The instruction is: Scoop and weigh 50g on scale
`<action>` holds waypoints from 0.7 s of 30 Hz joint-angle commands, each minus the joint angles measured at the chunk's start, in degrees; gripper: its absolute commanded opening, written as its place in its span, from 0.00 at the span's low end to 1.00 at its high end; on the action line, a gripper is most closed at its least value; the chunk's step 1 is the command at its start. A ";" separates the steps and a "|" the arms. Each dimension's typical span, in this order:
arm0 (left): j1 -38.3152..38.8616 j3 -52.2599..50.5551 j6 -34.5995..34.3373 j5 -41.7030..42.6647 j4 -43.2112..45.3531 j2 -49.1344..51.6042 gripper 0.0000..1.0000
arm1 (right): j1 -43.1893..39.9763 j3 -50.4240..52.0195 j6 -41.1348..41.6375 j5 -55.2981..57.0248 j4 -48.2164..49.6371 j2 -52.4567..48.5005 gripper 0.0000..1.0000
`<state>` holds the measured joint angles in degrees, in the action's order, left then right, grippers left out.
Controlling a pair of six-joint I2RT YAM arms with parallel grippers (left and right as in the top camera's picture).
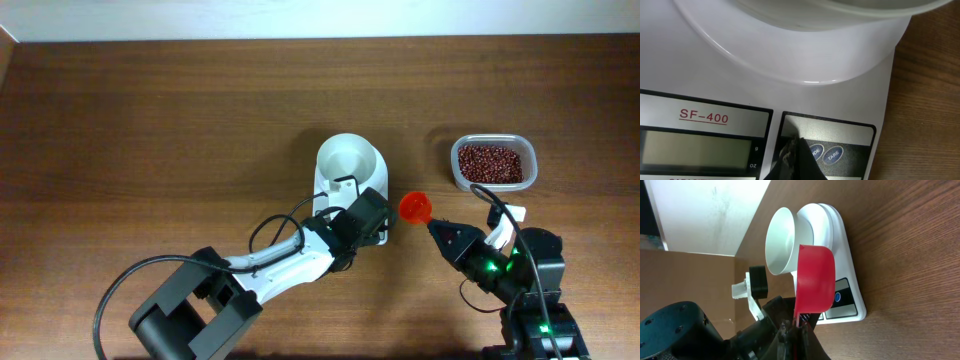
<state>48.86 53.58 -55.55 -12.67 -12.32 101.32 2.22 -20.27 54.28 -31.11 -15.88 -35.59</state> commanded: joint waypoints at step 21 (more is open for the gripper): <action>0.11 0.24 -0.87 -1.36 -1.68 2.29 0.00 | -0.42 -0.37 0.35 0.31 0.20 -0.63 0.04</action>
<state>48.86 53.98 -55.55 -12.64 -12.58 101.86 2.22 -20.27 54.30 -31.11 -15.88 -36.29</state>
